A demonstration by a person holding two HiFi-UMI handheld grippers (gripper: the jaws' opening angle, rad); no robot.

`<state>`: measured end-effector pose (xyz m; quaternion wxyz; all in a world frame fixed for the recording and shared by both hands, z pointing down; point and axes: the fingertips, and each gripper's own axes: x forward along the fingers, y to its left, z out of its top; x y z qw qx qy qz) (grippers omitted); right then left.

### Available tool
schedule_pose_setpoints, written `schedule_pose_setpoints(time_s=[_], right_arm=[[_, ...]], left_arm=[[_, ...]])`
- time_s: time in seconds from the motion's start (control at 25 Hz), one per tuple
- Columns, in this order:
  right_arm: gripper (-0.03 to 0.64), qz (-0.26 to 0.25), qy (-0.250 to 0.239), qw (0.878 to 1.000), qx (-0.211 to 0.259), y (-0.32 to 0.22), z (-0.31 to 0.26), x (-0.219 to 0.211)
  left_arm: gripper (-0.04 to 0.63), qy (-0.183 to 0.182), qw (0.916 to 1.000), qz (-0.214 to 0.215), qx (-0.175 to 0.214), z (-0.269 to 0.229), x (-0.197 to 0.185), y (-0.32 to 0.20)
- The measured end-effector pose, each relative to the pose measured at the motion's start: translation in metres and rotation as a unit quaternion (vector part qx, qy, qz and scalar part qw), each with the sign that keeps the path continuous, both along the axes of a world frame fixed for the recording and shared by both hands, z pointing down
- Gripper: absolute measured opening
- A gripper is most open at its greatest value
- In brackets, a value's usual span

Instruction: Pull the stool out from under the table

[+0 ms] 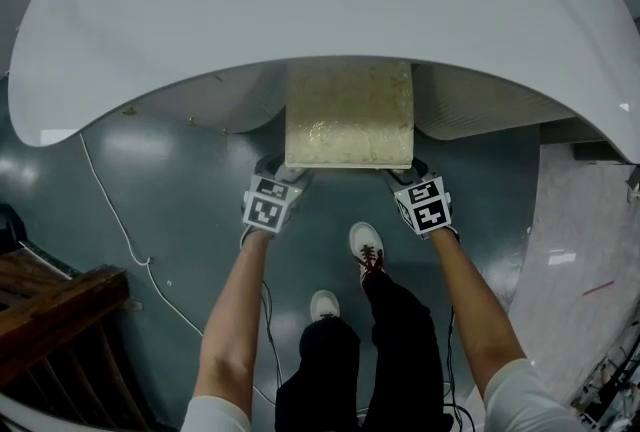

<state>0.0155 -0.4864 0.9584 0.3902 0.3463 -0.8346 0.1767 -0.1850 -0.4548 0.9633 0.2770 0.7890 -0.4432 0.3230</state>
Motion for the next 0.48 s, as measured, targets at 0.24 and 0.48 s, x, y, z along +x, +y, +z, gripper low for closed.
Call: schedule_pose_setpoints(time_s=[0.24,0.48], right_arm=[[0.256,0.003,0.008,1.000,-0.011,0.005,-0.002,0.003],[0.255,0.006,0.020,0.999,-0.030,0.022,0.000,0.006]], left_arm=[[0.250,-0.010,0.9999,-0.004,-0.011,-0.003,0.000,0.006],[0.249,-0.013,0.9996,-0.005,-0.025,0.000,0.003,0.022]])
